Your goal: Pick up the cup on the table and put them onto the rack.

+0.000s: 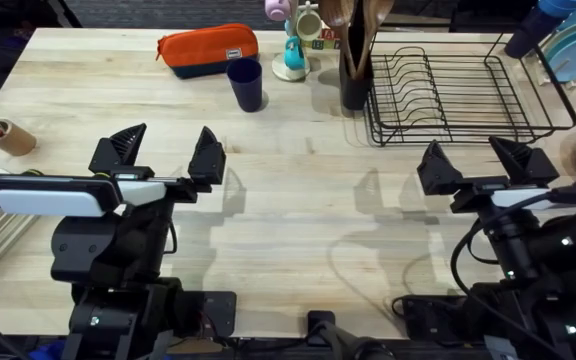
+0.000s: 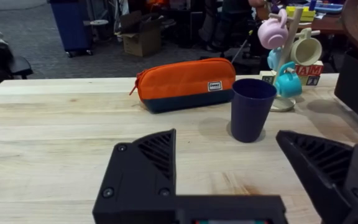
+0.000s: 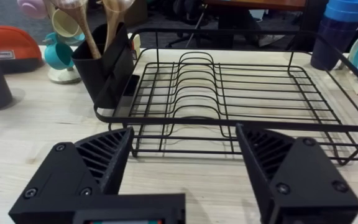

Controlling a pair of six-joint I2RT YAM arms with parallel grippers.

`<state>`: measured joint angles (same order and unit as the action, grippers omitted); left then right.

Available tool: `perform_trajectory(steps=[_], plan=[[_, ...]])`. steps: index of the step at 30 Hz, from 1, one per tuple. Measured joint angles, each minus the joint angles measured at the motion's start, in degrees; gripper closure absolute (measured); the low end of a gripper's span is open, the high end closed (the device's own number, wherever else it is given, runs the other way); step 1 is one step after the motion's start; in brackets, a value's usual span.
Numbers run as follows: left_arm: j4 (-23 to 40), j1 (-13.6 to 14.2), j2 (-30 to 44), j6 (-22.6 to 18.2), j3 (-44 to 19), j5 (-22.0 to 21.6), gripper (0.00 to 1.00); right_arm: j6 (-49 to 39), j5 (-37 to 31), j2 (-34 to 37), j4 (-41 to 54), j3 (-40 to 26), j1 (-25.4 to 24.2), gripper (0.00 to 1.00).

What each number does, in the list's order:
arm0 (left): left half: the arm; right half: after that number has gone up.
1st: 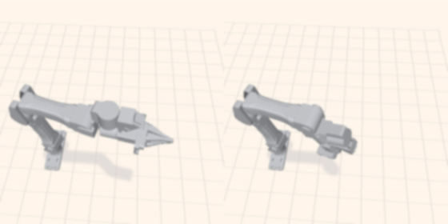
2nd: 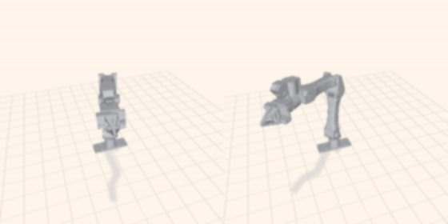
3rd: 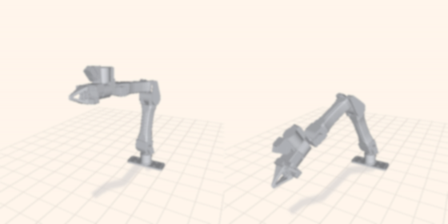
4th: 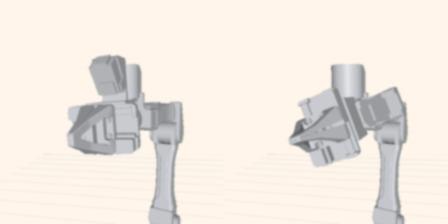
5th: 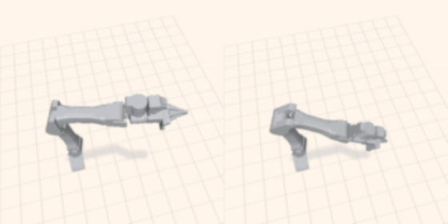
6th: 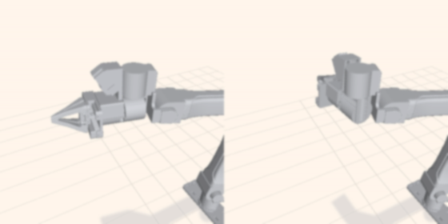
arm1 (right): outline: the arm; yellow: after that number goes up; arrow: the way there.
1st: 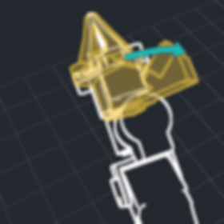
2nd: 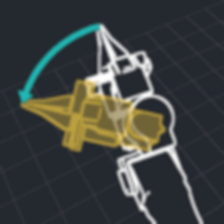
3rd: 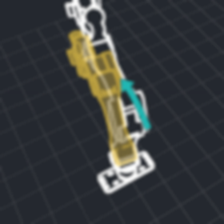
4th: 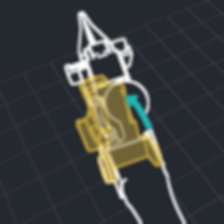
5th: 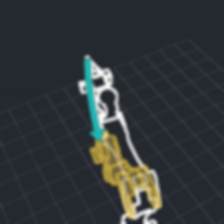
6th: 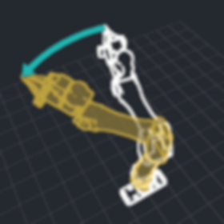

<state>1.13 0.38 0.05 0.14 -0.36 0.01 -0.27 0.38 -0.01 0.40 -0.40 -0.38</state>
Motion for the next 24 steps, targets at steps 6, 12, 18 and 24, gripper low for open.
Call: perform_trajectory(steps=[6, 12, 18, 24], plan=[[0.1, 0.0, 0.0, -0.1, 0.0, 0.0, 0.008, 0.0, 0.0, 0.0, 0.7, -0.1, 0.0, 0.004], [0.1, 0.0, 0.0, -0.1, 0.0, 0.0, 0.008, -0.6, -0.4, 0.0, 0.7, -0.1, 0.0, 0.005], [4.9, 0.0, 0.0, -0.1, -1.5, 0.3, 0.008, -1.0, -0.3, 0.0, 4.7, -2.0, 0.0, 0.005], [17.9, 0.0, 1.2, -0.8, -13.2, 0.4, 0.008, -1.0, -0.1, 0.2, 20.4, -11.3, 0.0, 0.005]])
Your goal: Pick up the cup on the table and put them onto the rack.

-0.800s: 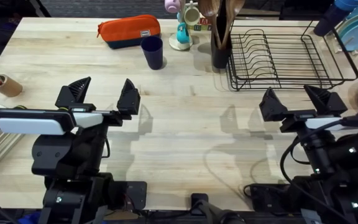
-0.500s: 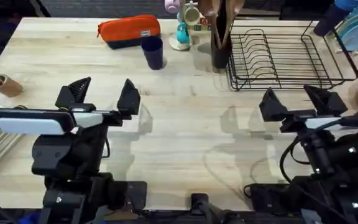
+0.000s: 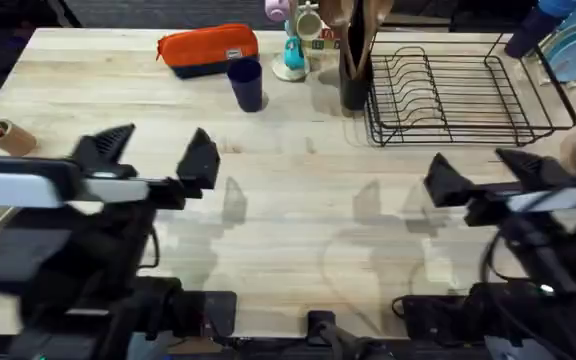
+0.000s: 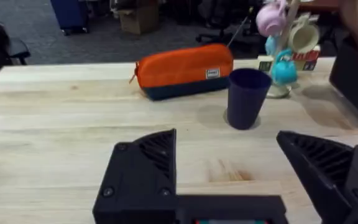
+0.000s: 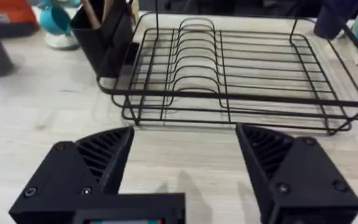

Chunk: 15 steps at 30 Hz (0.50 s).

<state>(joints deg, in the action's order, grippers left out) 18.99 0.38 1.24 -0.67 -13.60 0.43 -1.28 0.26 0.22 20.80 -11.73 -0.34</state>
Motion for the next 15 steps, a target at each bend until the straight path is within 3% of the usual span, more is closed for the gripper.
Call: perform_trajectory(steps=[4, 5, 9, 10, 15], plan=[[7.2, 0.0, 3.8, -0.4, -9.6, 0.0, 0.008, 0.0, 0.2, 2.5, 8.0, -10.4, 0.0, 0.005], [12.1, 0.0, 8.8, -0.5, -17.2, 0.4, 0.008, 0.0, 0.4, 6.0, 14.4, -18.1, 0.0, 0.006], [19.1, 0.0, 17.2, -0.6, -28.6, 2.4, 0.008, 0.0, 0.7, 13.0, 23.5, -28.5, 0.0, 0.006], [25.2, 0.0, 23.8, -0.6, -37.2, 3.5, 0.008, 0.0, 0.9, 18.6, 30.1, -36.0, 0.0, 0.006], [36.6, 0.0, 35.0, -0.7, -50.9, 4.5, 0.008, 0.0, 1.0, 27.9, 37.7, -46.9, 0.0, 0.005]])
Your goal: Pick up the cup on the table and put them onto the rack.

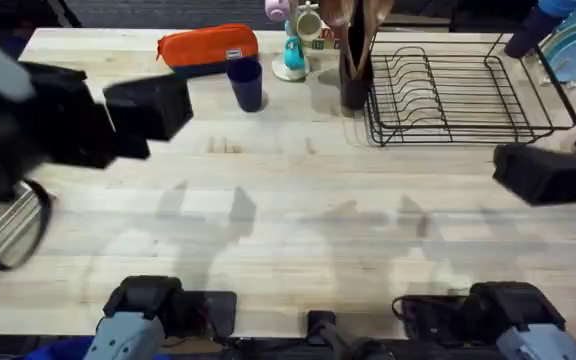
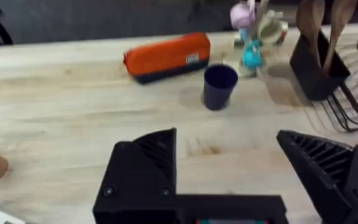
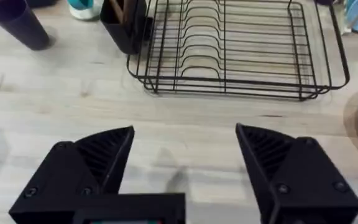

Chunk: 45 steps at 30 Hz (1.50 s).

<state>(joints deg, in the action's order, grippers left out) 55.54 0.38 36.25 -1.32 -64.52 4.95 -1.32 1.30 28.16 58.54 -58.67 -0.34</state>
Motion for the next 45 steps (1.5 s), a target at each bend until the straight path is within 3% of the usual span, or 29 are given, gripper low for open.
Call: perform_trajectory(steps=[5, 9, 20, 33, 39, 45], plan=[[8.0, 0.0, 8.9, 0.0, -9.3, 0.4, 0.008, 0.0, 0.0, 6.6, 0.7, -5.1, 0.0, 0.005], [10.8, 0.0, 13.4, 0.0, -12.2, 0.6, 0.008, 0.0, 0.0, 8.5, 0.6, -5.3, 0.0, 0.005], [12.2, 0.0, 15.8, 0.0, -12.3, 1.3, 0.008, 0.3, 0.0, 8.6, 2.4, -5.3, 0.0, 0.005], [12.2, 0.0, 15.8, 0.0, -12.3, 1.3, 0.008, 3.8, -18.8, 8.6, 6.5, -5.3, 0.0, 0.005], [12.2, 0.0, 15.8, 0.0, -12.3, 1.3, 0.008, 4.8, -21.7, 8.6, 6.6, -5.3, -1.8, 0.005], [12.2, 0.0, 15.8, 0.0, -12.3, 1.3, 0.008, 5.4, -22.5, 8.6, 6.7, -5.3, -6.9, 0.006]])
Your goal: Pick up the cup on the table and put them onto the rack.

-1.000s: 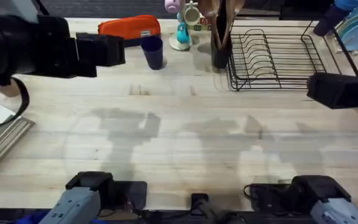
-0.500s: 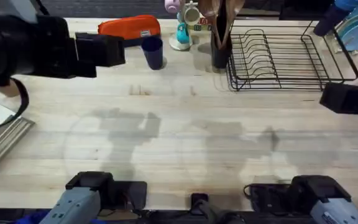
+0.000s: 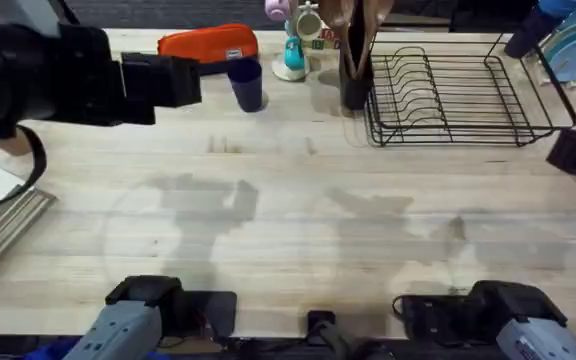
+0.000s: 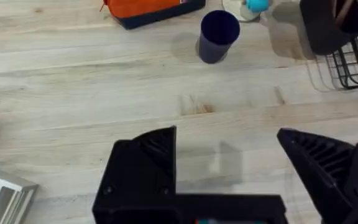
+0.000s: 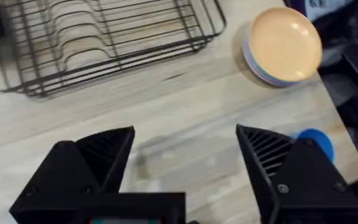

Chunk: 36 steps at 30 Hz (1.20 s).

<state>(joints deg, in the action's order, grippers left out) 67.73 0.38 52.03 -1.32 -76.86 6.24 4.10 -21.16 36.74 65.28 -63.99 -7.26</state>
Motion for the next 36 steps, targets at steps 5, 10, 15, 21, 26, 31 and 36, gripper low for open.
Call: perform_trajectory(steps=[5, 10, 15, 21, 26, 31, 36], plan=[[0.0, 0.0, 0.0, 0.0, 0.0, 0.0, 0.008, 0.2, -0.1, 0.0, 0.0, 0.0, -6.1, 0.005], [0.0, 0.0, 0.0, 0.0, 0.0, 0.0, 0.008, 0.2, -0.1, 0.0, 0.4, 0.0, -13.8, 0.006], [0.0, 0.0, 0.0, 0.0, 0.0, 0.0, 0.008, 0.2, -0.1, 0.2, 0.9, 0.0, -21.4, 0.006], [0.0, 0.0, 0.0, 0.0, 0.0, 0.0, 0.008, 1.1, -0.1, 3.4, 0.8, 0.0, -27.2, 0.006], [0.0, 0.0, 0.0, 0.0, 0.0, 0.0, 0.007, 1.9, 0.0, 7.8, 0.1, 0.0, -31.5, 0.005], [0.0, 0.0, 0.0, 0.0, 0.0, 0.0, 0.008, 2.2, 0.0, 11.4, -3.5, 0.0, -36.3, 0.006], [0.0, 0.0, 0.0, 0.0, 0.0, 0.0, 0.008, 2.4, -0.1, 13.9, -7.1, 0.0, -39.5, 0.005]])
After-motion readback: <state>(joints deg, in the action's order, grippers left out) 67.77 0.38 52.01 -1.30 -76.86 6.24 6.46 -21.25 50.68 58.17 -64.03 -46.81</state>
